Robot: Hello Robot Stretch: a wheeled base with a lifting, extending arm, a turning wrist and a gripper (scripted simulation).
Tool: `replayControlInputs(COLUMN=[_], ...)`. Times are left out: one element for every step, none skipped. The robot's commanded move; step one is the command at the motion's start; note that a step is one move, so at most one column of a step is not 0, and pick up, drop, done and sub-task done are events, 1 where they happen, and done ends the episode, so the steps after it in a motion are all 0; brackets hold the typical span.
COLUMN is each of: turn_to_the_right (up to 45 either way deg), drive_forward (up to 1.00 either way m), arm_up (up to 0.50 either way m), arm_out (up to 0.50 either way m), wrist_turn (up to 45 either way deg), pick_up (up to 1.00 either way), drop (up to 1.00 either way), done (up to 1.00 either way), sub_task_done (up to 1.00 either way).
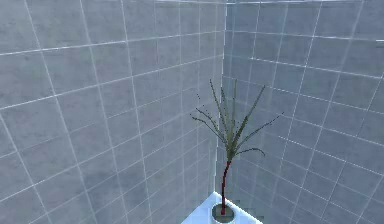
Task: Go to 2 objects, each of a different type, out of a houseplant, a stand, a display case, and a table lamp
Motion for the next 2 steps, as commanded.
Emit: replayControlInputs(turn_to_the_right=[12.0,0.0], drive_forward=[0.00,0.00], arm_up=[0.00,0.00], arm_out=[0.00,0.00], wrist_turn=[0.0,0.0], pick_up=[0.00,0.00], drop=[0.00,0.00], done=[0.00,1.00], sub_task_done=[0.00,0.00])
